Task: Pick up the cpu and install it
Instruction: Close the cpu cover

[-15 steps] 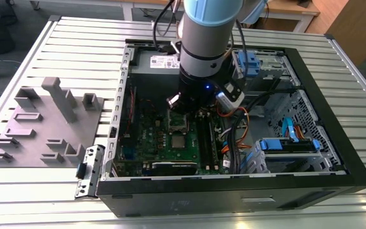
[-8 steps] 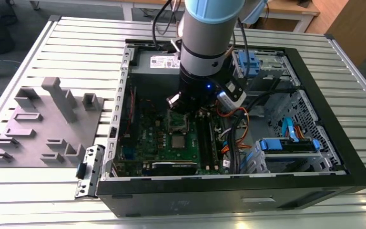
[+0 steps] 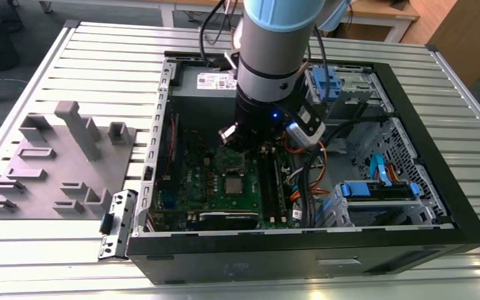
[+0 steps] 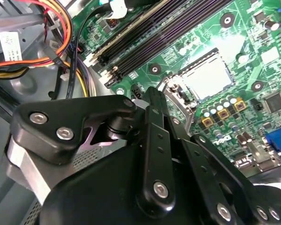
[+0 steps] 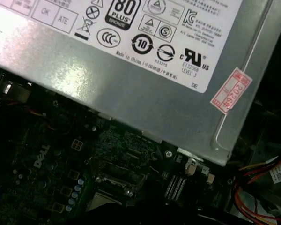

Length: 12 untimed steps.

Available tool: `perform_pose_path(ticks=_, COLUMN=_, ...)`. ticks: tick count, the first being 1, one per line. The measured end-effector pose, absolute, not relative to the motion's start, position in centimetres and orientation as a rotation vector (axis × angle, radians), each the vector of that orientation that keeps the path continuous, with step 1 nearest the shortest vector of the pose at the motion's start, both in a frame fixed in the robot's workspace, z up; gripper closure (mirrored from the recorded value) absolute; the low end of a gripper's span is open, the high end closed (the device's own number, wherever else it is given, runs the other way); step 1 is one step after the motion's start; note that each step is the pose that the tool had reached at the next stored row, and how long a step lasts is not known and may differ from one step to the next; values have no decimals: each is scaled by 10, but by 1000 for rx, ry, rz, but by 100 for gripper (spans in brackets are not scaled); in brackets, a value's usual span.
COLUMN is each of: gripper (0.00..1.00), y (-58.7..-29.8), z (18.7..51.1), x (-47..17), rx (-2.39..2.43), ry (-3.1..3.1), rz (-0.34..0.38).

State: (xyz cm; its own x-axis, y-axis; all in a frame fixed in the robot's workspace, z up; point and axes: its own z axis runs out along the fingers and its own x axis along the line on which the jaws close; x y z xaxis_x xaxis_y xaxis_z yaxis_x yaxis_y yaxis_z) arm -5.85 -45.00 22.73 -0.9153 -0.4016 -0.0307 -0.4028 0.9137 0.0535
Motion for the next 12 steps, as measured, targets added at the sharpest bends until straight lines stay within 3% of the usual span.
perform_pose_path(ticks=12, gripper=89, y=-461, z=228, x=-54, rx=-643, ry=3060, rz=95)
